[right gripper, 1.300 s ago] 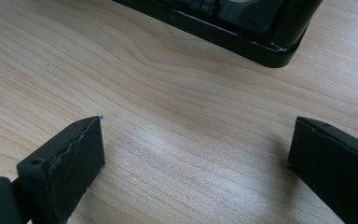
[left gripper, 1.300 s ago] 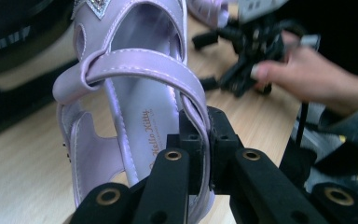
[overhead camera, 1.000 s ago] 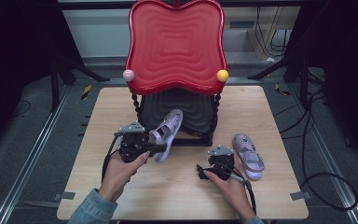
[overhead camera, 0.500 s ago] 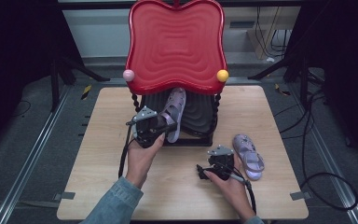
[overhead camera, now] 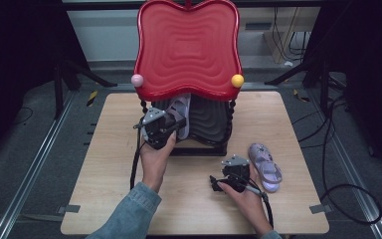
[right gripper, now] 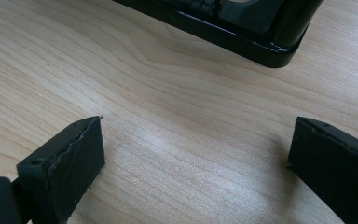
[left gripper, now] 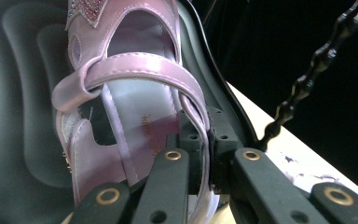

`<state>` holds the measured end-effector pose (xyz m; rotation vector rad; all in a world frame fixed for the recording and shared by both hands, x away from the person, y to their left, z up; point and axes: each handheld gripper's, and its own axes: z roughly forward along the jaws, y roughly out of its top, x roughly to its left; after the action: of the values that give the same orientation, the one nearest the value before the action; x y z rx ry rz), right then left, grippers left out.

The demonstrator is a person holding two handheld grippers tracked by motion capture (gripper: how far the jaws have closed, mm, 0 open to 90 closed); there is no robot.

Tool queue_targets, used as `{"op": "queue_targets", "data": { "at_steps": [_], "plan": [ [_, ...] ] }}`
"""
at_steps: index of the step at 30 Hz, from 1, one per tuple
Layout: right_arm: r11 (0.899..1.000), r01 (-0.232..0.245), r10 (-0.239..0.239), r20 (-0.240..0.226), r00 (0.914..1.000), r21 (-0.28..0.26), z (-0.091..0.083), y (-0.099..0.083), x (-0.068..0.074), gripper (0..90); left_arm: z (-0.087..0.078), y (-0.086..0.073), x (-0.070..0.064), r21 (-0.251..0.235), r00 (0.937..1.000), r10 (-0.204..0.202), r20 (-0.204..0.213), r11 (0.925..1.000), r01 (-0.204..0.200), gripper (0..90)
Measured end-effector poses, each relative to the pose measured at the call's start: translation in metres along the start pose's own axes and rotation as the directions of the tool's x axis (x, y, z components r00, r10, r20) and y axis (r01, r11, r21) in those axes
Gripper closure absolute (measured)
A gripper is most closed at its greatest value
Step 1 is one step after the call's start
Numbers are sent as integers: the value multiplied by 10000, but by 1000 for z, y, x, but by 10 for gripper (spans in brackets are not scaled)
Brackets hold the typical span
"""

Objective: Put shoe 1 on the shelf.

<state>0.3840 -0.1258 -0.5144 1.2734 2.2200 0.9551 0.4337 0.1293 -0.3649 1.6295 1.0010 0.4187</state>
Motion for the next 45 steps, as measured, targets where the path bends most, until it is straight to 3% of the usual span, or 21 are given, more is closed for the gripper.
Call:
{"op": "queue_targets", "data": {
  "at_steps": [11, 22, 45],
  "plan": [
    [10000, 10, -10, -10, 10000, -2, 0, 0, 0, 38, 10, -4, 8, -154, 9993, -167, -348, 9998, 161, 863],
    [10000, 20, -20, -23, 10000, -1, 0, 0, 0, 38, 15, -8, 21, -43, 9946, -51, -1041, 10000, 47, 863],
    [10000, 2, -2, -38, 10000, 5, 0, 0, 0, 38, 32, -13, 18, 77, 9924, -168, -1222, 9998, 179, 861]
  ]
}}
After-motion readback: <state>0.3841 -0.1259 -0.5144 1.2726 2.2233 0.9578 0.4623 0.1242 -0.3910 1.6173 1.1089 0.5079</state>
